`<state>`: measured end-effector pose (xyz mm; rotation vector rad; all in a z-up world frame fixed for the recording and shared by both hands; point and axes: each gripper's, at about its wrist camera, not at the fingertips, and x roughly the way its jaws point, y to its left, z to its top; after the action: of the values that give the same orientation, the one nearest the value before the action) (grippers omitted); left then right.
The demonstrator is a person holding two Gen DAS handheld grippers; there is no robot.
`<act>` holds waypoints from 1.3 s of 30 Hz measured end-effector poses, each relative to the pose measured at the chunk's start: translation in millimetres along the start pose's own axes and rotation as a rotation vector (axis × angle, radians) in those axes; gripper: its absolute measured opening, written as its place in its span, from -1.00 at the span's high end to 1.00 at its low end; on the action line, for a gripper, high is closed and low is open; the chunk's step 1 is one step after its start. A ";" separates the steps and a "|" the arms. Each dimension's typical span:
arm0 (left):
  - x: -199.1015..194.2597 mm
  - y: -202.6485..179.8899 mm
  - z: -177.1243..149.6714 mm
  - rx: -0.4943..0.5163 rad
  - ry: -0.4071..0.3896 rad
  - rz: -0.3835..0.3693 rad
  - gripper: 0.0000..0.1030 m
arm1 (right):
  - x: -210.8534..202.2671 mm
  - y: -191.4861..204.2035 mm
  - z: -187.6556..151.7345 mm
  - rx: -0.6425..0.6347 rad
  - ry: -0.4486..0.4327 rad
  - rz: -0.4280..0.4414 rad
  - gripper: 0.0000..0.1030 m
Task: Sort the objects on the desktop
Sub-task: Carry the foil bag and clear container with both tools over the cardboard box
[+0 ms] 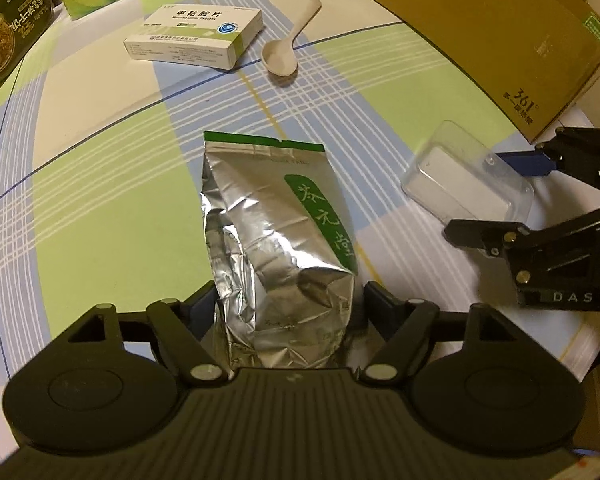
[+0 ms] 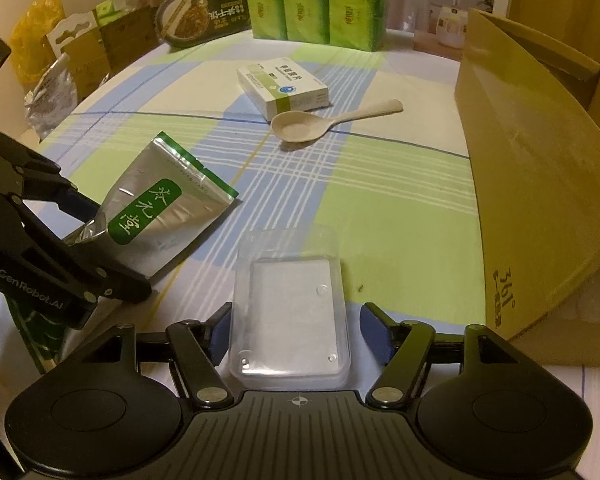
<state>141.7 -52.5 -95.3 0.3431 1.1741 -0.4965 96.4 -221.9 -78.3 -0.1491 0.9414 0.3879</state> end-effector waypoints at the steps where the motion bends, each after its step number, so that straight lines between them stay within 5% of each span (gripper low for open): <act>1: 0.0 -0.7 0.5 0.005 0.003 0.002 -0.43 | 1.1 1.2 0.9 -0.017 0.006 -0.003 -0.26; 6: -3.2 -7.0 2.8 0.046 0.013 -0.006 -0.05 | 2.5 1.9 3.8 -0.038 0.030 0.002 -0.23; 8: -4.6 -10.0 1.7 0.055 0.015 -0.001 -0.02 | 0.8 2.9 2.5 -0.046 0.029 0.004 -0.05; 12: -9.5 -12.7 -3.5 0.048 0.008 -0.009 0.07 | -5.4 0.9 -1.1 -0.007 0.021 0.015 -0.04; 39: -72.7 -53.5 -0.1 0.046 -0.088 -0.043 0.12 | -106.0 -17.7 -12.7 0.094 -0.145 -0.042 -0.04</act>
<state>91.1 -83.7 -27.4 0.3329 1.0879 -0.5717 37.9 -269.4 -0.6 -0.0542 0.8108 0.3112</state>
